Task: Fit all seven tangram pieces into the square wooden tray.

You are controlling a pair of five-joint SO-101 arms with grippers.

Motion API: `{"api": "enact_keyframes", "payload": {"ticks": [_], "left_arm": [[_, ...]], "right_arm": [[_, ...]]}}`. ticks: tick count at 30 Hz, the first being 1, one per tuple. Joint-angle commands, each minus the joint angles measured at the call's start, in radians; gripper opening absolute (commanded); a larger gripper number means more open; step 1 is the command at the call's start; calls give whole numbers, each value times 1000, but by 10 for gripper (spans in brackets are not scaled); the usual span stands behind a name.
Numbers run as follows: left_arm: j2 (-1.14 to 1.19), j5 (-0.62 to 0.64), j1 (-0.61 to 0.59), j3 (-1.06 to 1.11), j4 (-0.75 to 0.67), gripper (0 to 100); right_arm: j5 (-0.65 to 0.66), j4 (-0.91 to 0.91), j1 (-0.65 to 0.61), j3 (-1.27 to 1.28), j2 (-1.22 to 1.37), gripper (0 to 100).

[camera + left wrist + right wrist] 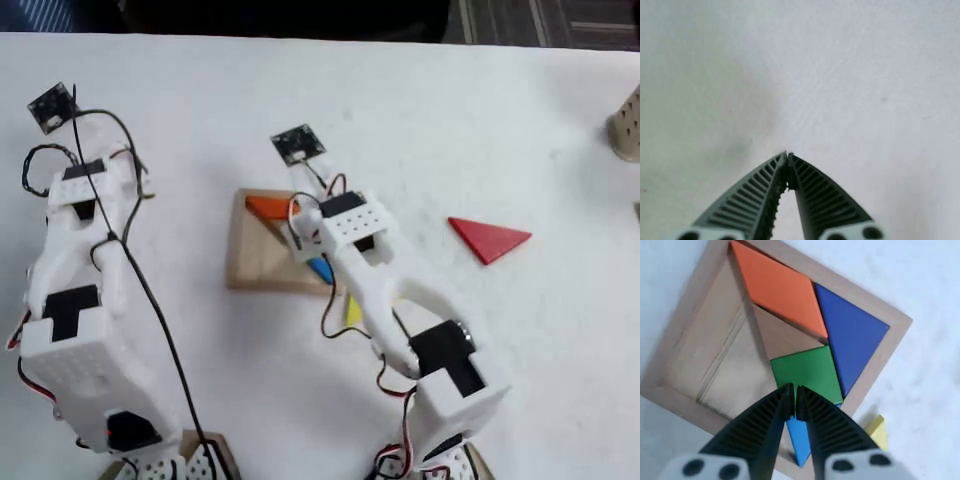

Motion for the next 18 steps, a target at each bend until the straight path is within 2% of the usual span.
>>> {"api": "enact_keyframes", "payload": {"ticks": [1,4,9,18], "left_arm": [[-5,-11,41,-51,9,22],[-5,-12,41,-51,9,22],[-5,-104,41,-46,9,22],[-16,-110,79,14,17,22]], "right_arm": [[15,56,24,-11,-93,18],[15,116,62,-9,-117,18],[15,116,145,95,-157,18],[9,-42,249,368,-403,18]]}}
